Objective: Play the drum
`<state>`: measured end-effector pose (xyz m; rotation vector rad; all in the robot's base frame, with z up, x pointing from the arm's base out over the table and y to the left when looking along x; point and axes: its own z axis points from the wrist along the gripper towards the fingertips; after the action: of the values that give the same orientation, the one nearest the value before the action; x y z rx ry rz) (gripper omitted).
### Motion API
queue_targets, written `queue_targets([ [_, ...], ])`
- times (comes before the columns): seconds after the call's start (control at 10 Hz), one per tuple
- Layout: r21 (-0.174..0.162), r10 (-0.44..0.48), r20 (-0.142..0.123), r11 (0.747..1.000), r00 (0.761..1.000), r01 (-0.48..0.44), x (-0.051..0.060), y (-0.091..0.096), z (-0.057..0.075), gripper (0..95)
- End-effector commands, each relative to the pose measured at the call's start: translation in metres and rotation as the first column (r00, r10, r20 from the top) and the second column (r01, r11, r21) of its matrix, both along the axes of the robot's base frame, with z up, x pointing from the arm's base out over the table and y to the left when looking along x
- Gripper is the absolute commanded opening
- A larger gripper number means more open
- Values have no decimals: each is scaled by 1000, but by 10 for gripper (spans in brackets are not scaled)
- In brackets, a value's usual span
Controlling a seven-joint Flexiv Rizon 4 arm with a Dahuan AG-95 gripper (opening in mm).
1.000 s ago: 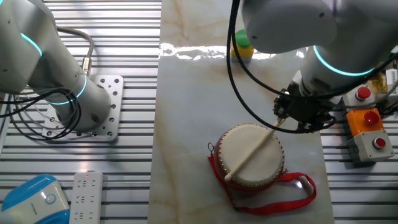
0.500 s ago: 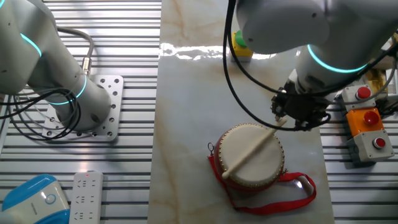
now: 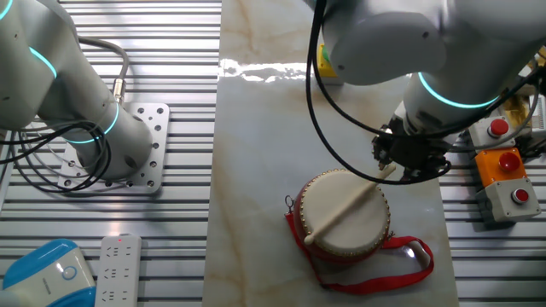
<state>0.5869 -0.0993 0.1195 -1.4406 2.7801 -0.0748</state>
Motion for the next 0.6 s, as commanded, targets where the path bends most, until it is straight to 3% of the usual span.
queue_targets([
  [0.1,1,-7,1,1000,1000,7,0,0,-1,190],
  [0.2,1,-8,2,1000,1000,8,0,0,-1,190],
  [0.3,1,-9,2,1000,1000,9,0,0,-1,0],
  [0.6,1,-11,2,1000,1000,11,0,0,1,0],
])
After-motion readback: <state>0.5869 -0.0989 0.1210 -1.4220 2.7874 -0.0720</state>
